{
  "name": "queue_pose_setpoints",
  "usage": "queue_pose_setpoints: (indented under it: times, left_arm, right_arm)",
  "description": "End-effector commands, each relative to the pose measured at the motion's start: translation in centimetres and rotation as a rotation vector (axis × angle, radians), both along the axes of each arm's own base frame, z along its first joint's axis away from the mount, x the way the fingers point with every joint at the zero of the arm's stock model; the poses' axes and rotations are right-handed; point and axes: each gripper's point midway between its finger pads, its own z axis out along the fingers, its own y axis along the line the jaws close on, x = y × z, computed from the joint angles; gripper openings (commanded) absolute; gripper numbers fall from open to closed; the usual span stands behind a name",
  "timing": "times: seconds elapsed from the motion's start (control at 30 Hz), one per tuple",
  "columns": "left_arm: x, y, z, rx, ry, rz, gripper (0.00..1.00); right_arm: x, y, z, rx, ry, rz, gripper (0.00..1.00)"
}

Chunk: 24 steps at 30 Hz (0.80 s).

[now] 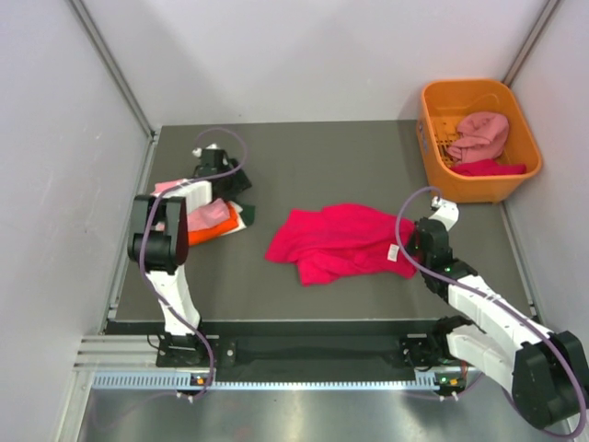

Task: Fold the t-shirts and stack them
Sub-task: Flatten the tshirt out

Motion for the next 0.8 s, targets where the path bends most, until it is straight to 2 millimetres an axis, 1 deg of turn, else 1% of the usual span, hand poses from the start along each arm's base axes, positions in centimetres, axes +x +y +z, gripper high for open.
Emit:
queue_pose_setpoints:
  times: [0.0,0.03,0.13,0.17,0.27,0.33,0.37,0.43,0.47,0.53,0.57,0.6,0.63,0.67,0.7,0.73,0.77]
  left_arm:
    - [-3.9,8.2,-2.9,0.099,0.139,0.161,0.75]
    - [-3.8,8.7,-2.8,0.116,0.138,0.166,0.75]
    - [-3.3,9.1,-2.1,0.125,0.121,0.179,0.76]
    - [-3.4,9.6,-2.1,0.121,0.131,0.196,0.76]
    - [-3.1,10.0,-1.5,0.069,0.113,0.216,0.76]
    - [-3.2,10.3,-1.2,0.069,0.103,0.228,0.77]
    - [-3.2,10.8,-1.0,0.072,0.100,0.246,0.78]
    - [-3.5,11.1,-1.2,0.051,0.104,0.261,0.78]
    - [-3.6,11.8,-1.0,0.047,0.100,0.280,0.78]
    - [-4.0,12.5,-1.2,0.039,0.104,0.305,0.78]
    - [-4.1,12.5,-0.9,0.035,0.095,0.311,0.78]
    - [-4.4,11.9,-1.1,0.011,0.098,0.292,0.78]
    - [-4.0,11.1,-0.4,-0.029,0.065,0.266,0.78]
    - [-3.8,10.2,0.4,-0.045,0.039,0.244,0.78]
    - [-4.0,9.5,0.7,-0.054,0.032,0.228,0.78]
    - [-3.9,8.8,1.3,-0.054,0.017,0.211,0.78]
    - [-3.8,7.4,2.5,-0.053,-0.006,0.179,0.78]
  right_arm:
    - [1.1,0.4,1.5,0.013,-0.047,0.004,0.00]
    - [1.1,0.4,1.4,0.012,-0.045,0.004,0.00]
    - [1.1,0.5,1.5,0.014,-0.048,0.009,0.00]
    - [1.1,0.5,1.6,0.017,-0.052,0.008,0.00]
    - [0.9,0.4,1.6,0.019,-0.059,0.008,0.00]
    - [0.9,0.4,1.7,0.020,-0.064,0.009,0.00]
    - [0.8,0.4,1.6,0.020,-0.064,0.009,0.00]
    - [0.8,0.4,1.7,0.021,-0.065,0.010,0.00]
    - [0.8,0.4,1.7,0.022,-0.068,0.010,0.00]
    - [0.8,0.4,1.7,0.022,-0.068,0.010,0.00]
    - [0.8,0.4,1.7,0.021,-0.067,0.011,0.00]
    - [0.8,0.4,1.7,0.022,-0.066,0.011,0.00]
    - [0.9,0.4,1.7,0.023,-0.068,0.010,0.00]
    - [0.9,0.5,1.8,0.024,-0.069,0.013,0.00]
    - [0.8,0.5,1.7,0.023,-0.067,0.013,0.00]
    - [0.9,0.5,1.7,0.022,-0.066,0.015,0.00]
    - [0.9,0.5,1.7,0.024,-0.065,0.017,0.00]
